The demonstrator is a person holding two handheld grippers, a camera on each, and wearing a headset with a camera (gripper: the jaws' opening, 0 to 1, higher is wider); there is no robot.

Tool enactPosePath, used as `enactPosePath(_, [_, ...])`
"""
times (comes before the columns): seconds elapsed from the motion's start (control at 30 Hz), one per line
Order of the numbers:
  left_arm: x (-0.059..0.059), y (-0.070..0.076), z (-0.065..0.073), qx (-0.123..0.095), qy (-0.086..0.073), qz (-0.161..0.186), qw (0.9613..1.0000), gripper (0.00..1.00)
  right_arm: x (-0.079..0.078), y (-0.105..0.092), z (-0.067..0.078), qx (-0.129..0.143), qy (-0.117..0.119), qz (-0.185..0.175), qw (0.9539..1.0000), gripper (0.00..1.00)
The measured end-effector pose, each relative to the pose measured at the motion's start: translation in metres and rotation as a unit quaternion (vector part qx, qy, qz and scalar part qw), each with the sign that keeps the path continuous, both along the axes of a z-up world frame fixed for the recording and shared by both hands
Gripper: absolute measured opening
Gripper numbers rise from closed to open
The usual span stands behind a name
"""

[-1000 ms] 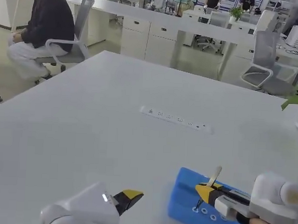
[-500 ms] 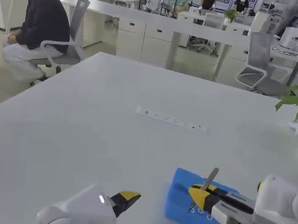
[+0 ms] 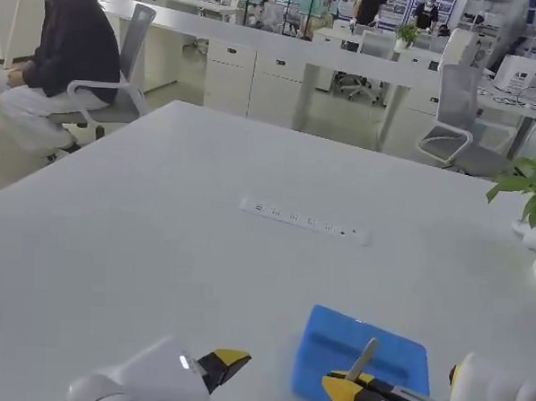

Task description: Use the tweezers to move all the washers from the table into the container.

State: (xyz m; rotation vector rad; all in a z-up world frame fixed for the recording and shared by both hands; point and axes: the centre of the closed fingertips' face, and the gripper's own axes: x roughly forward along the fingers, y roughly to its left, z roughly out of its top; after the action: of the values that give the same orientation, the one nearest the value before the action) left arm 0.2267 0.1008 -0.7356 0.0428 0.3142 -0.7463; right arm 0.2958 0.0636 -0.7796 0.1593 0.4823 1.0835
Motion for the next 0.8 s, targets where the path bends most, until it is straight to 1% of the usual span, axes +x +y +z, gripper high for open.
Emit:
enactPosePath(0.1, [0.0, 0.0, 0.0, 0.001, -0.001, 0.001, 1.0, 0.74, -0.001, -0.001, -0.006, -0.001, 0.007, -0.005, 1.0, 0.04])
enactPosePath(0.2, [0.001, 0.001, 0.0, 0.0, -0.001, 0.002, 1.0, 0.74, 0.0, -0.005, -0.016, -0.01, 0.017, -0.012, 0.9997, 0.04])
enactPosePath(0.3, [0.001, 0.001, 0.0, 0.0, -0.001, 0.003, 1.0, 0.74, -0.001, -0.006, -0.022, -0.01, 0.027, -0.012, 0.9995, 0.04])
enactPosePath(0.43, [0.001, 0.001, -0.001, 0.002, 0.0, 0.001, 1.0, 0.73, -0.002, -0.005, -0.032, -0.023, 0.029, -0.007, 0.9993, 0.04])
enactPosePath(0.67, [0.0, 0.001, -0.003, 0.005, 0.002, -0.001, 1.0, 0.73, -0.005, -0.001, -0.042, -0.031, 0.034, -0.002, 0.999, 0.05])
enactPosePath(0.7, [0.0, 0.001, -0.003, 0.006, 0.002, -0.001, 1.0, 0.73, -0.004, -0.001, -0.041, -0.026, 0.032, -0.005, 0.9991, 0.05])
enactPosePath(0.8, [0.0, 0.001, -0.004, 0.009, 0.003, -0.002, 1.0, 0.73, -0.004, 0.0, -0.041, -0.027, 0.03, -0.003, 0.9992, 0.04])
